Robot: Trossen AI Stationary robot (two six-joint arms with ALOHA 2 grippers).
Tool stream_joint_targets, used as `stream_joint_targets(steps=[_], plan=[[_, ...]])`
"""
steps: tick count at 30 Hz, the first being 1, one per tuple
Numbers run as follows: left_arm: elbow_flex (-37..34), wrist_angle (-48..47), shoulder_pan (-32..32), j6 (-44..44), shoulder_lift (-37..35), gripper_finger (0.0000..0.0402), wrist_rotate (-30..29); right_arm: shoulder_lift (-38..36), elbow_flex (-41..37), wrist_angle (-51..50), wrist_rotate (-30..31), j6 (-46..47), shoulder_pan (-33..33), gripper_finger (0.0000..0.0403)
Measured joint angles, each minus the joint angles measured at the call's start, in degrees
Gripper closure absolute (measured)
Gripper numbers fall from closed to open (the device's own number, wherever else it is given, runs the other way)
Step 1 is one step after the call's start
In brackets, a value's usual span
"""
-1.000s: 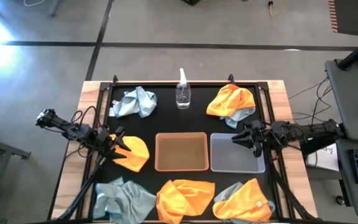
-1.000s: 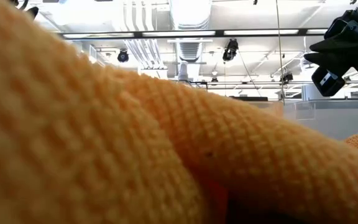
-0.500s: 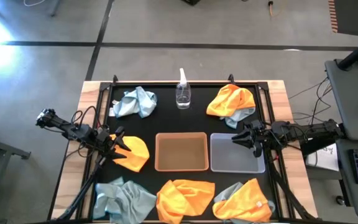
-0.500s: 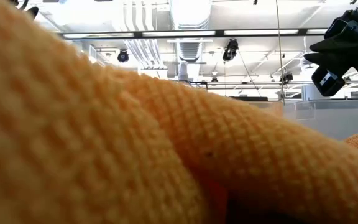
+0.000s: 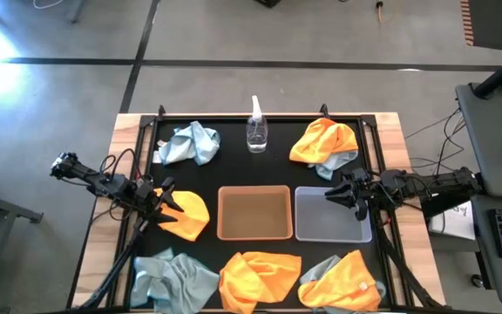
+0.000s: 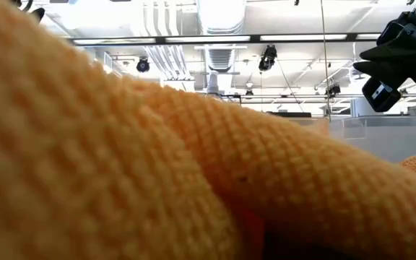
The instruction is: Sort microfiber towel by color & place in baskets
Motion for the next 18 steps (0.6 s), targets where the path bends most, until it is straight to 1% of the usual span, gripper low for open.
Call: stream_joint_targets(steps=[18], plan=[[0.0, 0.0, 0.0, 0.0, 0.0, 0.0269, 0.0, 0.0, 0.0, 0.3, 0.5, -0.4, 0.0, 0.033]])
